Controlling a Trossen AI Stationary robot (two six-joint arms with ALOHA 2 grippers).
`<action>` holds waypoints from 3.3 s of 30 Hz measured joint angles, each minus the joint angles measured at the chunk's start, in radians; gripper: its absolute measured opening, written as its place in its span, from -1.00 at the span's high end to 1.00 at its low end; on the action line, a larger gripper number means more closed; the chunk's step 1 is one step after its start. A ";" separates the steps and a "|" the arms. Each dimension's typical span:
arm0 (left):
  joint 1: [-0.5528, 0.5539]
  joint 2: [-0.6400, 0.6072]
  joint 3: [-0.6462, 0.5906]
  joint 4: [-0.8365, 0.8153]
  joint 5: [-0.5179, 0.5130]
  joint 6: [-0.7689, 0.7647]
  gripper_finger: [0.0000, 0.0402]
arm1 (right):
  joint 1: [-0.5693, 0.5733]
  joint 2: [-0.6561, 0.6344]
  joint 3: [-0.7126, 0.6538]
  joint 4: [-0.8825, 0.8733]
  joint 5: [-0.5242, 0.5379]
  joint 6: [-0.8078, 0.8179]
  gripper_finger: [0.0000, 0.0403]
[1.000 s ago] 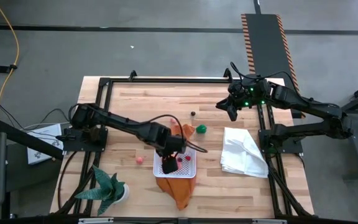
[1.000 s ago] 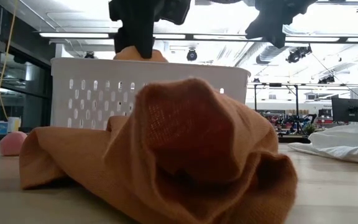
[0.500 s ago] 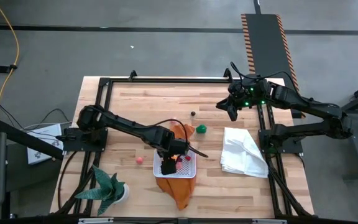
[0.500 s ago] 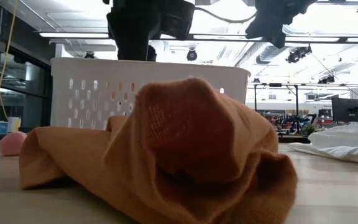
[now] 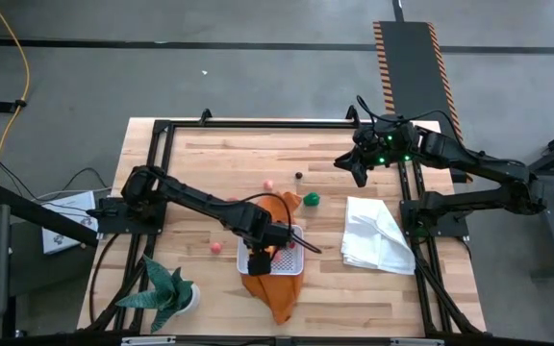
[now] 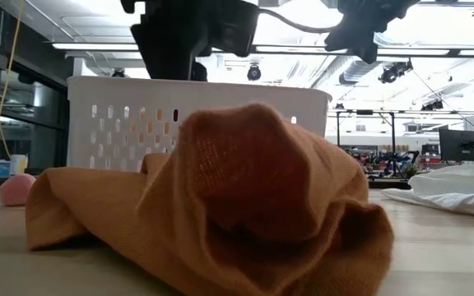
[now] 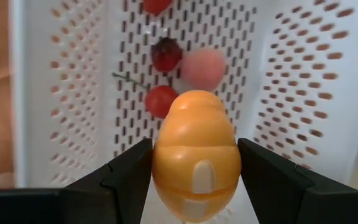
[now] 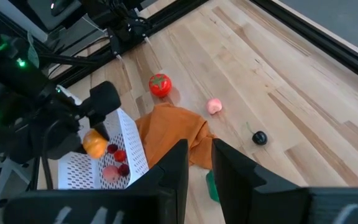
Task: Pick and placing Produce into tupperware
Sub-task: Put the yellow croissant into the white basket, then put the red tomato into the white basket
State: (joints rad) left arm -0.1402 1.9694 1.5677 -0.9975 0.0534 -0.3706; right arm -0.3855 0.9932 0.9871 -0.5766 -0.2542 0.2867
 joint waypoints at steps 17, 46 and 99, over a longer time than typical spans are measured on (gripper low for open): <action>0.001 0.000 0.000 0.008 0.002 0.000 -0.10 | 0.000 0.000 0.000 0.005 0.000 0.000 0.69; 0.001 0.000 0.000 0.021 0.077 -0.005 -0.10 | 0.000 0.000 0.000 0.005 0.000 -0.008 0.69; 0.111 -0.149 0.500 -0.578 -0.274 -0.062 0.91 | 0.000 0.000 -0.001 0.004 -0.008 -0.026 0.69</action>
State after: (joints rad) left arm -0.0294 1.8208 2.0682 -1.5753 -0.2207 -0.4322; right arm -0.3859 0.9928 0.9863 -0.5723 -0.2625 0.2607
